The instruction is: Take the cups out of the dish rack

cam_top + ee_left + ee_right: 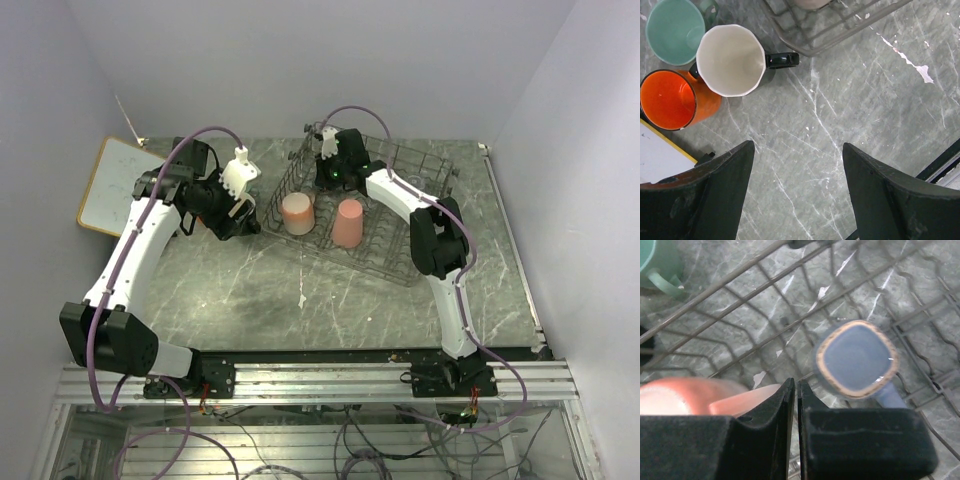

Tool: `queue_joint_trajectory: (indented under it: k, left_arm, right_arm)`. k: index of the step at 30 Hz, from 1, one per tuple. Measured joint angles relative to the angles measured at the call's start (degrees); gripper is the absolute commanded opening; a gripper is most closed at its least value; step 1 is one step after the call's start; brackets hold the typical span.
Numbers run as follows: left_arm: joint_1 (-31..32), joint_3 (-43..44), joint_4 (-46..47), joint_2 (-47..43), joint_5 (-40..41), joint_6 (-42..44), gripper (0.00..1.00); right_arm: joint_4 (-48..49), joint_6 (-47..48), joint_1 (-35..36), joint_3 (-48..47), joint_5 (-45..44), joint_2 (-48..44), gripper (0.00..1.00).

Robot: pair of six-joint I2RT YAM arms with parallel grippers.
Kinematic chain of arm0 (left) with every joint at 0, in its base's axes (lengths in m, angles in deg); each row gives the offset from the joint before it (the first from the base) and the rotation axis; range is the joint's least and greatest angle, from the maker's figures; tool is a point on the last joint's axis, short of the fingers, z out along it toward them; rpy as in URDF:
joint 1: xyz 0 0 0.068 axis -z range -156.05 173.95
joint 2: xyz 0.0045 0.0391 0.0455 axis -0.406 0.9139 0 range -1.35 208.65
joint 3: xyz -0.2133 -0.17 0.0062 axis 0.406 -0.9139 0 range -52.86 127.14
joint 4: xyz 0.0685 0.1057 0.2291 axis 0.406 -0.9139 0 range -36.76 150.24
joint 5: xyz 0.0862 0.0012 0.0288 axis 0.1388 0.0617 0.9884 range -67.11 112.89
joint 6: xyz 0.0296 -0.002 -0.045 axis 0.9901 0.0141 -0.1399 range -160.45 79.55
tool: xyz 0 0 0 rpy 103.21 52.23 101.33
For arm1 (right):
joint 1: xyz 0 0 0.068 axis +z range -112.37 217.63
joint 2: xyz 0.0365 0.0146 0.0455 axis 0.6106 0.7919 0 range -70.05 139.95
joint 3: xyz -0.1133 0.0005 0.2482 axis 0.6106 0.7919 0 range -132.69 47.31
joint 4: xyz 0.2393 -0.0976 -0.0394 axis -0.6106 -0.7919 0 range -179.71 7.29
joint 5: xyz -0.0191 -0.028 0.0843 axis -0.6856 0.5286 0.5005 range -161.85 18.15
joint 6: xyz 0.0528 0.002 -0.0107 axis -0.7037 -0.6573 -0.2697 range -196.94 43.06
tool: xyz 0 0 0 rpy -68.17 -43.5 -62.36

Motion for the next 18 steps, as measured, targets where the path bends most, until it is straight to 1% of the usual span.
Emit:
queue_joint_trajectory:
  k: [2, 3, 5, 7, 8, 10, 14, 18]
  left_arm:
    - [0.0, 0.0, 0.0, -0.3, 0.0, 0.0, 0.82]
    - [0.0, 0.0, 0.0, -0.5, 0.0, 0.0, 0.82]
    - [0.0, -0.1, 0.1, -0.8, 0.0, 0.1, 0.81]
    - [0.0, -0.7, 0.4, -0.9, 0.0, 0.3, 0.81]
    - [0.0, -0.9, 0.5, -0.9, 0.0, 0.4, 0.81]
    - [0.0, -1.5, 0.5, -0.8, 0.1, 0.5, 0.81]
    - [0.0, -1.8, 0.5, -0.7, 0.2, 0.6, 0.81]
    - [0.0, -1.8, 0.6, -0.8, 0.2, 0.6, 0.81]
  right_arm:
    - [0.0, -0.5, 0.1, 0.1, -0.7, 0.0, 0.09]
    - [0.0, -0.7, 0.1, 0.2, -1.2, 0.0, 0.12]
    - [-0.1, -1.3, 0.2, 0.9, -1.9, -0.3, 0.25]
    - [-0.5, -2.2, 0.3, 2.3, -3.6, -1.2, 0.47]
    - [-0.9, -2.8, 0.4, 2.9, -4.5, -1.8, 0.54]
    - [-1.9, -4.4, 0.8, 4.3, -6.8, -3.6, 0.63]
    - [-4.1, -7.6, 3.0, 7.5, -12.7, -9.4, 0.67]
    - [-7.5, -11.3, 7.1, 6.3, -16.2, -12.6, 0.69]
